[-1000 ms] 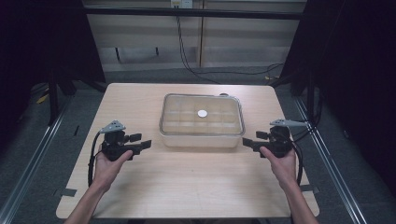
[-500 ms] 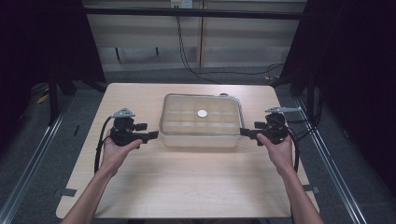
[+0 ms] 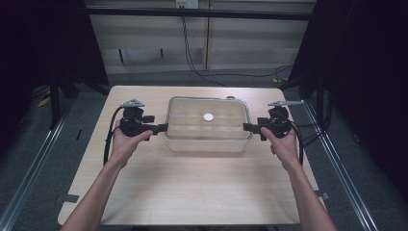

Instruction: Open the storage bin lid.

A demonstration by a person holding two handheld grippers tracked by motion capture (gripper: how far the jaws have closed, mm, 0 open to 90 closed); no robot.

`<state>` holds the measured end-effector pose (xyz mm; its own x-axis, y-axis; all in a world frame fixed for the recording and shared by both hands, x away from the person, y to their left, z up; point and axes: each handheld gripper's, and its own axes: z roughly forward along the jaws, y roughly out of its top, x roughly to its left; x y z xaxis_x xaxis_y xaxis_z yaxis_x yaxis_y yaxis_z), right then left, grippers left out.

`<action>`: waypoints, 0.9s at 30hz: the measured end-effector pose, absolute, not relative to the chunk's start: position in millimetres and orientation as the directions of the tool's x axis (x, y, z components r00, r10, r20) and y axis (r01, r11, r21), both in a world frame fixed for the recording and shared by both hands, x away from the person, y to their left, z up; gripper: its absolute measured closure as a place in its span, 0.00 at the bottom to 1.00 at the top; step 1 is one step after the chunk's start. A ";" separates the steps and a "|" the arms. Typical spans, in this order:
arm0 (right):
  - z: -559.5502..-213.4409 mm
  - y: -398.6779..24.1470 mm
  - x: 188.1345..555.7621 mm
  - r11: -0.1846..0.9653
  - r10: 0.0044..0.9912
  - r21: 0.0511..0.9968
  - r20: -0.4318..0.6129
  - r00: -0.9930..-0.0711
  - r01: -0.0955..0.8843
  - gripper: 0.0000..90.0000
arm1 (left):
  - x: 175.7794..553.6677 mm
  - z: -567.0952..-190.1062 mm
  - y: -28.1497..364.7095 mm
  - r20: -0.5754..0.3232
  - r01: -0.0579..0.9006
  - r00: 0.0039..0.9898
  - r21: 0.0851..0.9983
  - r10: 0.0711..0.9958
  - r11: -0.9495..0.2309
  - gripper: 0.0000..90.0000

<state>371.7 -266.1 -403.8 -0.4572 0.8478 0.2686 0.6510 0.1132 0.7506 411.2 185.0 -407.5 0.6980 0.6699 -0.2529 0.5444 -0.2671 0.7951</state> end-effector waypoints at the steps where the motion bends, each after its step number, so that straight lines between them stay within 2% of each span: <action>1: -404.2 -266.0 373.2 0.111 0.851 0.751 0.266 -0.452 0.651 0.26 | 412.1 -408.0 183.1 -0.259 0.548 0.699 0.793 0.667 -0.267 0.27; 6: -409.2 -267.5 382.0 0.082 0.859 0.737 0.289 -0.422 0.671 0.30 | 418.8 -414.0 176.8 -0.237 0.554 0.701 0.776 0.673 -0.303 0.26; 14: -417.6 -267.4 395.5 0.105 0.873 0.702 0.273 -0.403 0.704 0.21 | 428.9 -423.1 177.3 -0.274 0.584 0.686 0.759 0.674 -0.286 0.24; 27: -436.8 -260.3 407.4 0.093 0.858 0.662 0.326 -0.398 0.743 0.21 | 436.6 -435.4 169.2 -0.287 0.611 0.673 0.735 0.682 -0.293 0.22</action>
